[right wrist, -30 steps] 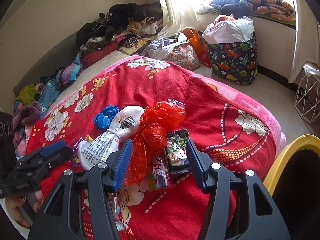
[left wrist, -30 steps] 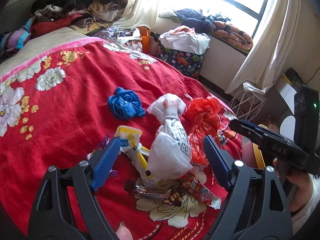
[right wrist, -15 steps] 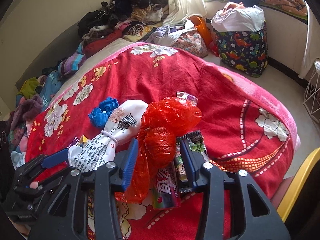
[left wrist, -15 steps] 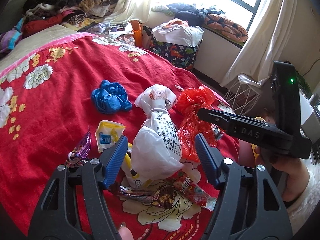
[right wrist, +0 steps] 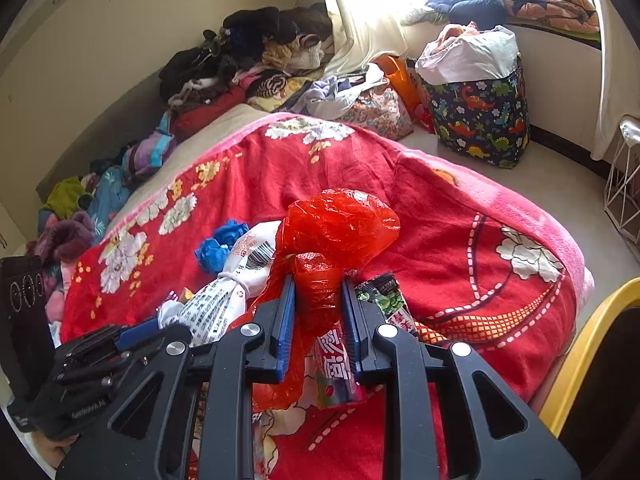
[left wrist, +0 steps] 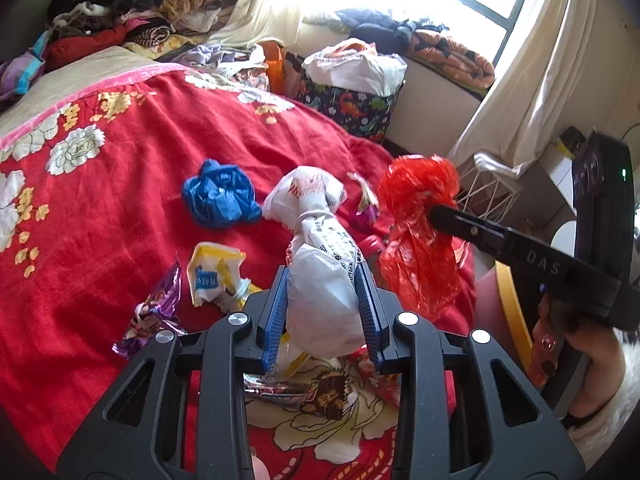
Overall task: Collect trash
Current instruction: 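Carry the white bag and red bag with both grippers over the bin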
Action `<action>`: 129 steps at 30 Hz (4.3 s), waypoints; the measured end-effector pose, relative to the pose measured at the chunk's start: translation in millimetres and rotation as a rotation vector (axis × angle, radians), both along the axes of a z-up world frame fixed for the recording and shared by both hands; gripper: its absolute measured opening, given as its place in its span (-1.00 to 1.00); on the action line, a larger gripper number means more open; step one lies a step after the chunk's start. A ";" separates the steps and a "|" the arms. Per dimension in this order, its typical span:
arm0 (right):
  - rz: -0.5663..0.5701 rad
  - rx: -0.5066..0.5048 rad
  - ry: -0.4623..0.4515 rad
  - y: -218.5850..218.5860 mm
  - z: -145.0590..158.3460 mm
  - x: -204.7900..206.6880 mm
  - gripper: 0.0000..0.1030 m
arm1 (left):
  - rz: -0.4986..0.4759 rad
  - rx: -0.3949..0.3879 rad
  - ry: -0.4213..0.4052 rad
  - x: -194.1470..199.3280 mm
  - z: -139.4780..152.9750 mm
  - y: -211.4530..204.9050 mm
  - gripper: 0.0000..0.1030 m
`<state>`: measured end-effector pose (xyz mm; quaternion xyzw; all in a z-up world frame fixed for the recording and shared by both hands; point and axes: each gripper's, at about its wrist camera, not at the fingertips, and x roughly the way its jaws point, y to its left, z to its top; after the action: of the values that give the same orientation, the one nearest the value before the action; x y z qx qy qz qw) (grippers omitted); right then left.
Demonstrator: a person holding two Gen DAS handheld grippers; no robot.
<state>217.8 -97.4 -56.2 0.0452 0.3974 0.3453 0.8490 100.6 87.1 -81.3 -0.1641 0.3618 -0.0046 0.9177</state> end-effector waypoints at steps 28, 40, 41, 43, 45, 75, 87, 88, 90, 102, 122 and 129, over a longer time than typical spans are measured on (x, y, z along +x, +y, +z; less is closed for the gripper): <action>-0.100 0.079 -0.079 -63.4 35.6 -37.3 -0.59 | -0.051 -0.004 -0.189 -11.1 71.0 -30.4 -0.68; -0.138 0.097 -0.092 -86.9 42.3 -40.4 -0.59 | -0.091 0.008 -0.204 -7.0 76.9 -48.2 -0.68; -0.141 0.098 -0.093 -89.1 42.9 -41.1 -0.59 | -0.095 0.011 -0.206 -6.7 77.6 -50.6 -0.68; -0.149 0.100 -0.097 -93.7 44.0 -42.7 -0.59 | -0.103 0.016 -0.209 -6.7 79.2 -56.0 -0.68; -0.155 0.102 -0.100 -96.1 45.0 -44.9 -0.59 | -0.109 0.019 -0.213 -5.9 80.4 -60.0 -0.68; -0.265 0.145 -0.115 -157.6 49.4 -55.5 -0.59 | -0.211 0.028 -0.234 2.3 86.5 -110.9 -0.68; -0.332 0.152 -0.112 -188.7 46.8 -56.5 -0.59 | -0.258 0.025 -0.236 4.4 85.9 -134.6 -0.68; -0.339 0.152 -0.112 -191.4 46.2 -55.7 -0.59 | -0.261 0.024 -0.235 5.0 85.7 -137.1 -0.68; -0.355 0.149 -0.111 -198.3 45.1 -56.1 -0.59 | -0.271 0.018 -0.234 6.7 85.1 -141.3 -0.68; -0.448 0.136 -0.116 -238.0 38.6 -61.9 -0.59 | -0.349 0.020 -0.228 13.6 83.6 -177.6 -0.68; -0.590 0.100 -0.084 -288.6 16.7 -65.6 -0.59 | -0.445 0.023 -0.176 21.6 63.4 -220.6 -0.68; -0.620 0.080 -0.057 -302.2 5.0 -65.1 -0.59 | -0.485 0.021 -0.146 26.3 52.8 -235.9 -0.68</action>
<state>152.6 -399.6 -51.3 0.1880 0.3268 0.0864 0.9222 126.9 -148.8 -28.5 -0.0618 0.3236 -0.2328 0.9150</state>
